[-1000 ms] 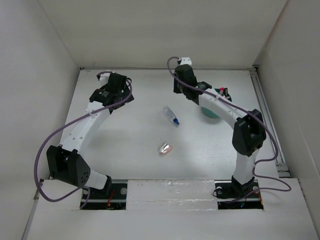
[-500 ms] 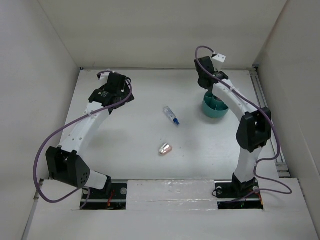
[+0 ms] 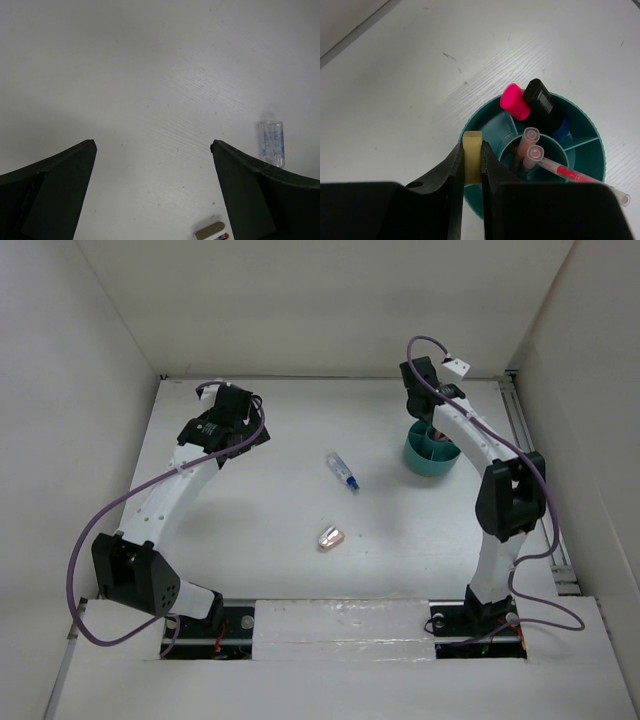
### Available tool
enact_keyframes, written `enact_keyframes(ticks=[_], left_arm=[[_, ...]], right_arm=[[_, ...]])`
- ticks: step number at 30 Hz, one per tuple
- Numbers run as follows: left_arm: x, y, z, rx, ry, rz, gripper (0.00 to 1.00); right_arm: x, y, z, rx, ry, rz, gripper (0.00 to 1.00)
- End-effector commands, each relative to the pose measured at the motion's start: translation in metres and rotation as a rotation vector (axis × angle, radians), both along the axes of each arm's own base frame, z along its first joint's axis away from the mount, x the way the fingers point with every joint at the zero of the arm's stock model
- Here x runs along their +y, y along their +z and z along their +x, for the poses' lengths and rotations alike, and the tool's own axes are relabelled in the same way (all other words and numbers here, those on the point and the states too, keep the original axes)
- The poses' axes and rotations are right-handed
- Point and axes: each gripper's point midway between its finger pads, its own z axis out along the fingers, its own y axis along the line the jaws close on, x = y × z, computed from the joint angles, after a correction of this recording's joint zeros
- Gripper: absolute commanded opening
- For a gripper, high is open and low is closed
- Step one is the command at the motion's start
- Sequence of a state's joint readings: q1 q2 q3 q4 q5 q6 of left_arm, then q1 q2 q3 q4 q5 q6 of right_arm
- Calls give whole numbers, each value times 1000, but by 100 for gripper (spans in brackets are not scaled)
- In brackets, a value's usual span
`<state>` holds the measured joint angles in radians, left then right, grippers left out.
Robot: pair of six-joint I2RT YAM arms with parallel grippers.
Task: Sort the stationery into containers
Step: Place the stationery in the storage box.
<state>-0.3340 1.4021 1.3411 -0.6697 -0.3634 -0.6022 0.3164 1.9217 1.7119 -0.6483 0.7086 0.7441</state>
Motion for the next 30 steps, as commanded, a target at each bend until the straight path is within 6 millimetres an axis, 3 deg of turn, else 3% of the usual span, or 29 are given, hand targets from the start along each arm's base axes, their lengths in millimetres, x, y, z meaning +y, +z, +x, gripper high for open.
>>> enact_keyframes(ticks=[1, 14, 30], left_arm=[[0, 16, -2, -55, -19, -7, 100], [1, 15, -4, -55, -19, -7, 100], [-1, 16, -3, -60, -32, -10, 100]], right_arm=[[0, -12, -1, 10, -40, 5, 0], [0, -32, -8, 43, -39, 9, 0], [7, -39, -3, 49, 4, 25, 20]])
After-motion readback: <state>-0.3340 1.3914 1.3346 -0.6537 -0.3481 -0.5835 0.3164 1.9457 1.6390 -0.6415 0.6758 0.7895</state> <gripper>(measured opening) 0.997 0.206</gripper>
